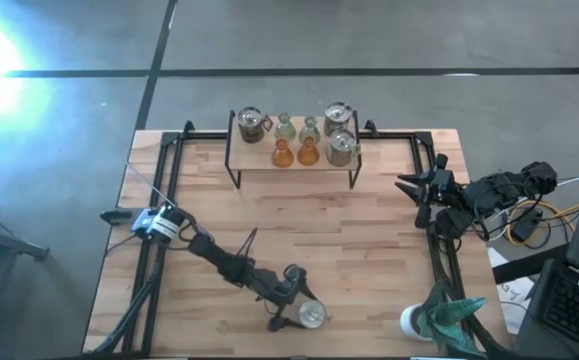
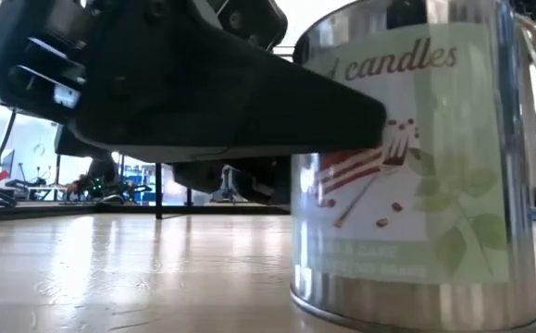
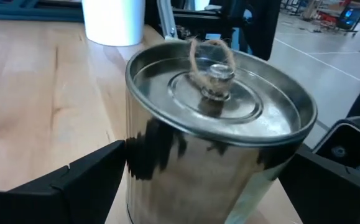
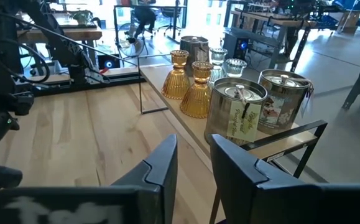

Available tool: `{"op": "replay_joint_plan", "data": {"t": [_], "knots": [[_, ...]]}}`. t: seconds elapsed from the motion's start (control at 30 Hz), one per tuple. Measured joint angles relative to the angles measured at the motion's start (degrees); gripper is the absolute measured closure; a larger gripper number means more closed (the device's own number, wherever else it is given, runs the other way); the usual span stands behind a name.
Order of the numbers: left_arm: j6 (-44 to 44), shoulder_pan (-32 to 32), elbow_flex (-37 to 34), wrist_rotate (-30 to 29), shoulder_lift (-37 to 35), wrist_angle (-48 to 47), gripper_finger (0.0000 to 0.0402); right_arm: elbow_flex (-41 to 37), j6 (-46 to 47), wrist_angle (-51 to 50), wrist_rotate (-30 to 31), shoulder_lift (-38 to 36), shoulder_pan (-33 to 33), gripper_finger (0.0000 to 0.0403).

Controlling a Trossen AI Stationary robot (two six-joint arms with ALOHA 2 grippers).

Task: Pick & Place candle stick holders
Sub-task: Put the green scented candle on the shelf aligned with the brown scented candle

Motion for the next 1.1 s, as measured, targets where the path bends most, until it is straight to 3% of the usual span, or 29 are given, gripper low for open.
{"op": "replay_joint_plan", "data": {"t": [0.37,0.6,0.9,1.1], "knots": [[0.35,1.31,3.17,1.42,1.61,-0.31,0.0003,0.00,0.00,0.00,-0.02,0.00,0.00,0.0323],[-0.65,2.85,3.78,1.29,2.27,0.17,0.0047,0.00,0.00,0.01,-0.01,0.00,-0.02,0.0335],[-3.21,3.56,2.44,-10.73,2.21,0.25,0.0047,0.00,0.00,0.00,0.00,0.00,0.00,0.0322],[-9.35,4.79,0.40,-18.50,2.01,0.69,0.0043,-0.01,0.00,0.00,0.00,-0.02,0.00,0.0313]]}}
